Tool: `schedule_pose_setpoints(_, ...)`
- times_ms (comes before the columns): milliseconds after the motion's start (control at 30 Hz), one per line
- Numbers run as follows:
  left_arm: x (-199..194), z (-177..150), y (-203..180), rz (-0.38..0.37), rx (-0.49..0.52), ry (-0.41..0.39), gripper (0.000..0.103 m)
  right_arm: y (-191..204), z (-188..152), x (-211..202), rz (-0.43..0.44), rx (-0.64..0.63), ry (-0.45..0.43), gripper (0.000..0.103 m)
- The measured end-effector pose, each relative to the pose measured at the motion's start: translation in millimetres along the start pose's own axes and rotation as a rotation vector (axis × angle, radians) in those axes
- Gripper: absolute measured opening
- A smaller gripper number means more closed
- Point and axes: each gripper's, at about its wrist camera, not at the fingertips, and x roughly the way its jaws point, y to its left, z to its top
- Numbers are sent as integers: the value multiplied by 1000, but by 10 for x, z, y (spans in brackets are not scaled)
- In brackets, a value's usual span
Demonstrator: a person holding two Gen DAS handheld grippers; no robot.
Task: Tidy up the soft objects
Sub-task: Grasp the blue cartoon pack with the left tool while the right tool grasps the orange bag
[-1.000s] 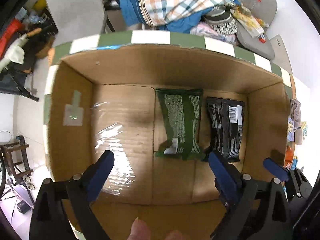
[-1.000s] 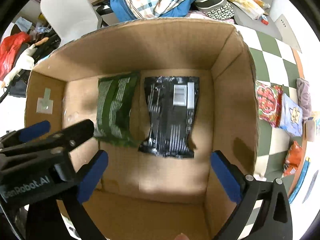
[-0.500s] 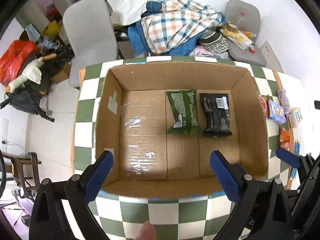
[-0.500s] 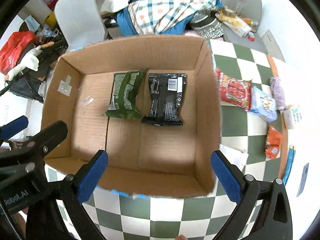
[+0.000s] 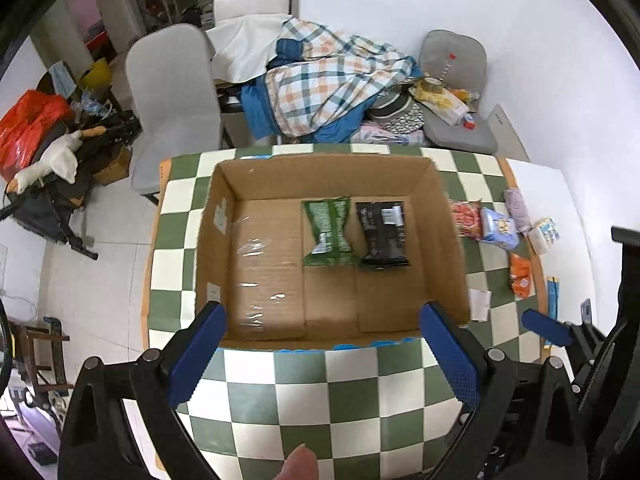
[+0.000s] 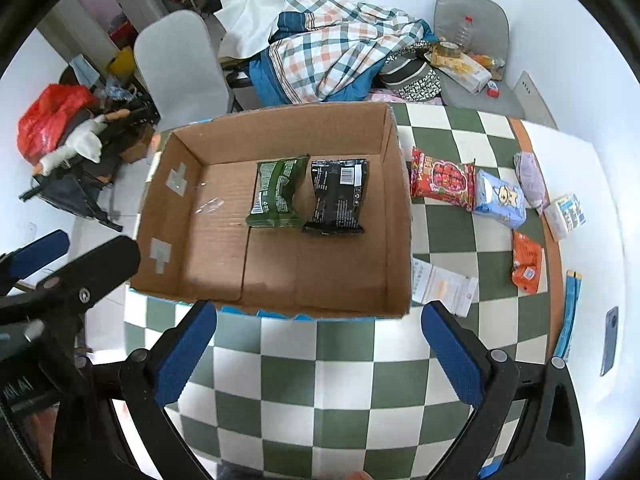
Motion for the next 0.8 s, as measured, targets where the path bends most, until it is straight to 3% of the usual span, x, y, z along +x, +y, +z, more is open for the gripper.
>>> schedule_pose_setpoints(167,111,267,-614,26,144,3,99,-608,-21,-88,56,121,41,103)
schedule_pose_setpoints(400,911,743,-1955,59,460,114,99,-2139,111,86,-43,321,96,103)
schedule_pose_setpoints(600,1807,909,-3024,132,758,211,99,-3230,240,840,-17,440,226,103)
schedule_pose_setpoints(700,2139,948,-3299,140,828,262,99,-3528,281,1308,15,483,296,103)
schedule_pose_setpoints(800,2443,914,-3519,165,910,300,99,-3632,263,1670,66,522,355,95)
